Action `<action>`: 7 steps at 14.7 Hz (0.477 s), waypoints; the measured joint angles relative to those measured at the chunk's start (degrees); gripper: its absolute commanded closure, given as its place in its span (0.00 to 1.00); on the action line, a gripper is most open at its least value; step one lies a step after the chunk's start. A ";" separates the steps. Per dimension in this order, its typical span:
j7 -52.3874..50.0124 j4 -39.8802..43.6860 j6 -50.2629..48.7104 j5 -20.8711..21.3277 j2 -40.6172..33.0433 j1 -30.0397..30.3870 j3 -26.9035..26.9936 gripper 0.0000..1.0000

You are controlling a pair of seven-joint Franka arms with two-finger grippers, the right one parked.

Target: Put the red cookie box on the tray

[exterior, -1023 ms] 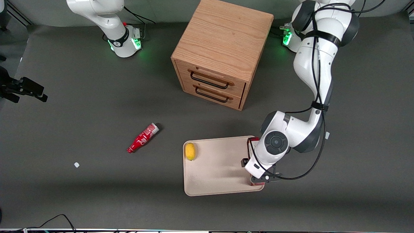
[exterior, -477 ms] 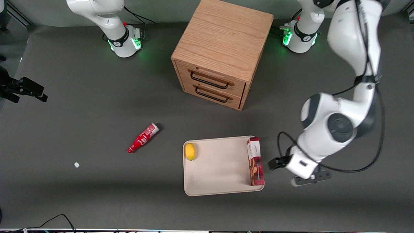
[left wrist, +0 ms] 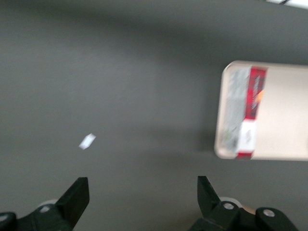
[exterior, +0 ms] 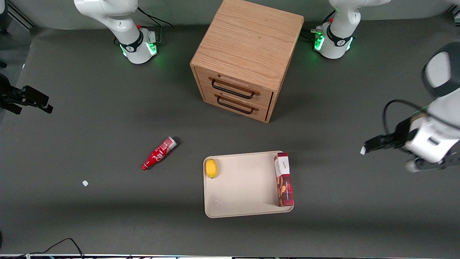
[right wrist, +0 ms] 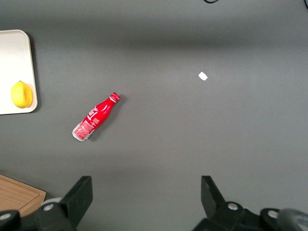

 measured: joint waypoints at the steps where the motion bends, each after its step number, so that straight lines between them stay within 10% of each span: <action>1: 2.89 -2.21 -0.91 0.11 -2.50 2.23 0.08 0.00; 7: 10.02 -11.37 -1.63 2.64 -11.24 8.15 0.77 0.00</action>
